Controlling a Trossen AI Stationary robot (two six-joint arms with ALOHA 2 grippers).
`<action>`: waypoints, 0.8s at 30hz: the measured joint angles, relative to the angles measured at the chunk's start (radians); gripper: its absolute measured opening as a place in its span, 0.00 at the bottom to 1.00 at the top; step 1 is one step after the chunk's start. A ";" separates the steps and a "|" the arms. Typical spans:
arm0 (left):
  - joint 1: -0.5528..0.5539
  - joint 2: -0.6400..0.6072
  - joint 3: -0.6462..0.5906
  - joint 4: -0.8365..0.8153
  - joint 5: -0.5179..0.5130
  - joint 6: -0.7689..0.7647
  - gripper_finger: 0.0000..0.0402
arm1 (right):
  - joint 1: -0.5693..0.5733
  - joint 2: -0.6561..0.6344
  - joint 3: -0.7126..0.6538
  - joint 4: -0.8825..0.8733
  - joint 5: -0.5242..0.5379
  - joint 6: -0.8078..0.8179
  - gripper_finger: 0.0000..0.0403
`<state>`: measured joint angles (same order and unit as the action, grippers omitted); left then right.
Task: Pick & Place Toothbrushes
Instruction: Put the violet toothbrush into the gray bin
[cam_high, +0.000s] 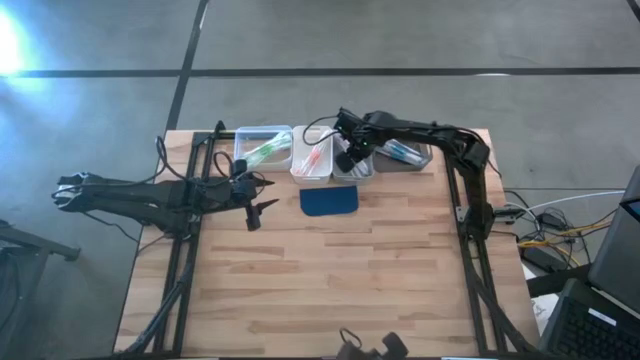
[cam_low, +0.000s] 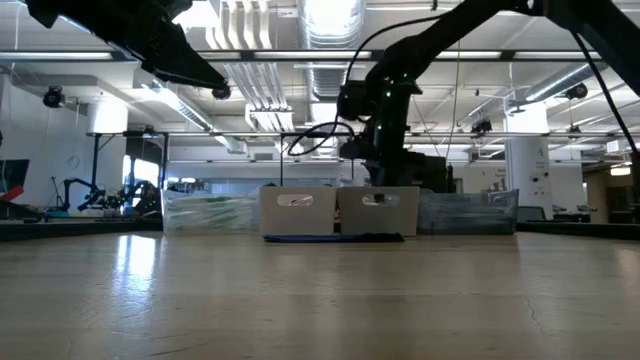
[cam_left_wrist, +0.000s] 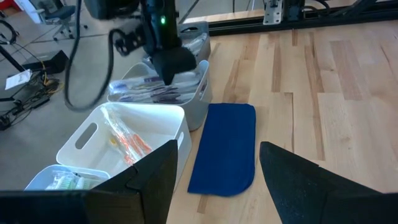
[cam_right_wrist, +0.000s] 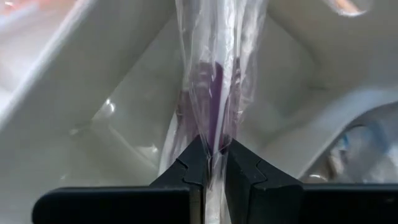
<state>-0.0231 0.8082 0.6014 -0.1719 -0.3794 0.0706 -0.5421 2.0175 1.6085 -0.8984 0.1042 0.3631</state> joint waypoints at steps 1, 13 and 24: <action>0.000 0.000 0.000 0.000 0.000 0.000 0.58 | -0.003 0.011 0.002 0.000 0.000 -0.002 0.06; 0.000 0.000 0.000 -0.001 0.000 0.000 0.58 | -0.018 0.084 0.007 0.044 -0.011 -0.004 0.06; 0.000 0.000 0.000 0.000 0.000 0.001 0.58 | -0.017 0.085 0.024 0.041 -0.011 -0.009 0.24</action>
<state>-0.0231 0.8082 0.6014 -0.1722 -0.3790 0.0711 -0.5591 2.1029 1.6324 -0.8571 0.0929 0.3543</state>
